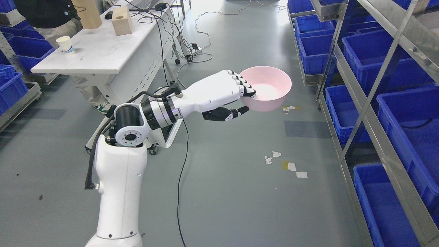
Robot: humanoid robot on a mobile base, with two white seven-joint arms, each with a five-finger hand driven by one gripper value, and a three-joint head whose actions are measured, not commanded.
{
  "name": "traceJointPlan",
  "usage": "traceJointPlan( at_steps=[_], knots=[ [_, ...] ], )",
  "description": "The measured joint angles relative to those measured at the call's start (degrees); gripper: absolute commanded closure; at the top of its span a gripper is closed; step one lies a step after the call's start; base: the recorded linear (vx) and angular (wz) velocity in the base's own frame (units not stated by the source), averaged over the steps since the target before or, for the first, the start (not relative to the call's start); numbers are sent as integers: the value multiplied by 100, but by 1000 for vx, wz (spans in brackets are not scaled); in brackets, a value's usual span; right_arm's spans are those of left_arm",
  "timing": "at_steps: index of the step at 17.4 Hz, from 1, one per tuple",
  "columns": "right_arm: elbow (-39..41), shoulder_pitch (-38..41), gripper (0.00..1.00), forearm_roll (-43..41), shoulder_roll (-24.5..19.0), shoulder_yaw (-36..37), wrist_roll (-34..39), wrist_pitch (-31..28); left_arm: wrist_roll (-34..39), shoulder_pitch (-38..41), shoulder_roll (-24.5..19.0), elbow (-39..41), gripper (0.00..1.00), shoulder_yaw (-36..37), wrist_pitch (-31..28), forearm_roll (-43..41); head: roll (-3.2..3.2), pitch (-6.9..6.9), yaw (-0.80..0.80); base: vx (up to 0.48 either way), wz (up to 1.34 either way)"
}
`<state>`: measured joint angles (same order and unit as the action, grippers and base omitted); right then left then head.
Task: Stack pink IKEA bowl on shelf middle layer
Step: 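Hold the pink bowl in the left hand while the robot turns and drives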
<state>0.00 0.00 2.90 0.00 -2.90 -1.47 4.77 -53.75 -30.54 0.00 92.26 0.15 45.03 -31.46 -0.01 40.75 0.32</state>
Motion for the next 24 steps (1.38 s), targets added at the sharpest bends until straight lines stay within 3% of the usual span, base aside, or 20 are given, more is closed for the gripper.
traceJointPlan(
  at_steps=[24],
  knots=[
    [0,-1,0,0,0,0,0,0,-12,20,-1,2,98,-13,0,0,0,0,0,373,39]
  ],
)
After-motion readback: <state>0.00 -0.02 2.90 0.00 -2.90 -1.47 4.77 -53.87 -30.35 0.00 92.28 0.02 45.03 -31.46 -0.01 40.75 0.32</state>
